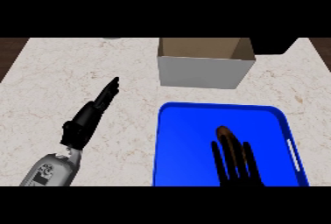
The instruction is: Pick the sweet potato from the tray and place it in the cardboard box
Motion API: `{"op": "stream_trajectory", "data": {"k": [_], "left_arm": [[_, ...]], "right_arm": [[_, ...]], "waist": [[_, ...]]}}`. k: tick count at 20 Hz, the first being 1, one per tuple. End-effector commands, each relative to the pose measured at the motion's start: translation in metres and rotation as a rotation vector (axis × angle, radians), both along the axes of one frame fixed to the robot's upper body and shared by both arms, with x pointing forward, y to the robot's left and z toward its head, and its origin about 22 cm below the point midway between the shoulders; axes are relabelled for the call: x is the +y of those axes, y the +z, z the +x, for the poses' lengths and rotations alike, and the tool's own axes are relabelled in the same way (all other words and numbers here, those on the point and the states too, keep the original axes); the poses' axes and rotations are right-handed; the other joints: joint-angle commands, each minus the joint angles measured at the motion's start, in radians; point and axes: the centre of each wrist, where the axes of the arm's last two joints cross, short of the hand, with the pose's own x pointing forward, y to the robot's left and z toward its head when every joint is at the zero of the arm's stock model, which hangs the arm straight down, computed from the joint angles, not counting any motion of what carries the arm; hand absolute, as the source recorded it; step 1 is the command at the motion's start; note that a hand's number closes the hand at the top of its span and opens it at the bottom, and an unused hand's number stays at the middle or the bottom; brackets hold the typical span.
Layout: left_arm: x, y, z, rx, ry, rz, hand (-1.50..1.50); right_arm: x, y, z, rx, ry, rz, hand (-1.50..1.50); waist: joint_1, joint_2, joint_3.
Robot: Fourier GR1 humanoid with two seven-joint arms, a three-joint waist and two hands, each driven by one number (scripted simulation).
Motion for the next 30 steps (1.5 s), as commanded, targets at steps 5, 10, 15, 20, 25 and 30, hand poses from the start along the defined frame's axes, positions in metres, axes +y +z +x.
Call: {"op": "stream_trajectory", "data": {"k": [5, 10, 15, 20, 25, 30], "left_arm": [[0.009, -0.002, 0.012, 0.003, 0.001, -0.001, 0.00], [0.005, 0.009, 0.016, -0.007, -0.011, -0.001, 0.00], [-0.022, 0.010, 0.009, -0.007, 0.001, -0.005, 0.00], [-0.017, 0.006, 0.013, -0.002, -0.003, 0.007, 0.00], [-0.005, -0.007, 0.004, -0.010, -0.017, -0.012, 0.00], [-0.003, 0.004, -0.004, -0.013, -0.022, -0.015, 0.00]], "right_arm": [[0.007, -0.024, 0.039, 0.024, -0.074, 0.000, -1.50], [-0.003, -0.053, 0.046, 0.072, -0.132, -0.060, -1.50], [-0.003, -0.035, 0.068, 0.031, -0.096, -0.023, -1.50], [-0.011, -0.051, 0.071, 0.020, -0.073, -0.057, -1.50], [-0.019, -0.052, 0.073, 0.054, -0.106, -0.055, -1.50], [-0.011, -0.076, 0.068, 0.089, -0.108, -0.080, -1.50]], "waist": [[0.008, 0.002, 0.001], [0.008, 0.002, 0.001], [0.008, 0.002, 0.001], [0.008, 0.002, 0.001], [0.009, 0.002, 0.001], [0.011, 0.001, 0.001]]}}
